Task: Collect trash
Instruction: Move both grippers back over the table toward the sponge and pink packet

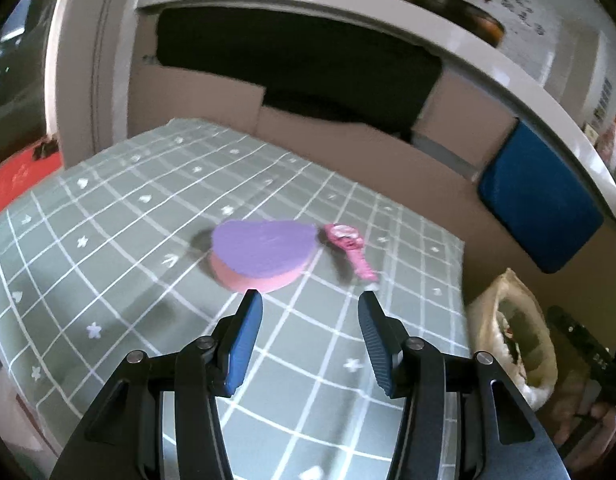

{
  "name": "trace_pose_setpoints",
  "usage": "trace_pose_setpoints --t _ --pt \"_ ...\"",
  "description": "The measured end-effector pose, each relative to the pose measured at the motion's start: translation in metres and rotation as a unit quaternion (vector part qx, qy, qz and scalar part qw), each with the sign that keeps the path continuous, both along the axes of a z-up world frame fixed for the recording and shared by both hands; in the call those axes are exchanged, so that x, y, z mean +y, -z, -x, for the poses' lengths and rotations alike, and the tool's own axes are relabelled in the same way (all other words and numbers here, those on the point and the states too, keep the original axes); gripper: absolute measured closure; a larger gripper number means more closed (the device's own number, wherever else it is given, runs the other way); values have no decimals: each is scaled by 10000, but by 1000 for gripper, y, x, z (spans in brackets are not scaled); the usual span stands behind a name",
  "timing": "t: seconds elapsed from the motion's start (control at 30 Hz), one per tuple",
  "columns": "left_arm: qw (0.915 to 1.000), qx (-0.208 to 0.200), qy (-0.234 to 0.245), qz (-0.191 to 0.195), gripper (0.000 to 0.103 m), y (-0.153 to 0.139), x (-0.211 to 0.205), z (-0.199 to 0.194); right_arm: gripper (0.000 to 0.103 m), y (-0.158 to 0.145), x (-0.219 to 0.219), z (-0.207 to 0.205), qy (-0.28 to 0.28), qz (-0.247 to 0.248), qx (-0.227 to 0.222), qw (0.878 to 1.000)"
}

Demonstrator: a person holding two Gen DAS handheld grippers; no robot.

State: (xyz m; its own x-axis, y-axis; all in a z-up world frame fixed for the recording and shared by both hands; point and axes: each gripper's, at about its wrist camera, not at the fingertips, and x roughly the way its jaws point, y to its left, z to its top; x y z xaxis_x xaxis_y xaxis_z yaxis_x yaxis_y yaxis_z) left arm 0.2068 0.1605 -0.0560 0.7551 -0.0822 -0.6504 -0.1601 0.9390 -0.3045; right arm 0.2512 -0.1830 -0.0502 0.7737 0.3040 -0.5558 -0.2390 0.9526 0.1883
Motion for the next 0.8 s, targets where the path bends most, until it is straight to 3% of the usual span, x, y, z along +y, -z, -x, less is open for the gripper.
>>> trace_pose_setpoints --t 0.13,0.37,0.5,0.63,0.8 --pt "9999 97 -26 33 52 12 17 -8 47 2 26 -9 -375 -38 57 9993" --pt "9983 172 31 551 52 20 56 -51 47 16 65 -29 -889 79 141 9959" --pt "9992 130 -54 386 52 22 73 -92 47 28 76 -39 -973 146 318 9946" --pt "9981 422 138 436 52 35 84 -131 47 37 81 -46 -1062 125 497 9930" --pt "9961 694 415 360 52 49 81 -128 47 39 94 -56 -1307 192 632 9892"
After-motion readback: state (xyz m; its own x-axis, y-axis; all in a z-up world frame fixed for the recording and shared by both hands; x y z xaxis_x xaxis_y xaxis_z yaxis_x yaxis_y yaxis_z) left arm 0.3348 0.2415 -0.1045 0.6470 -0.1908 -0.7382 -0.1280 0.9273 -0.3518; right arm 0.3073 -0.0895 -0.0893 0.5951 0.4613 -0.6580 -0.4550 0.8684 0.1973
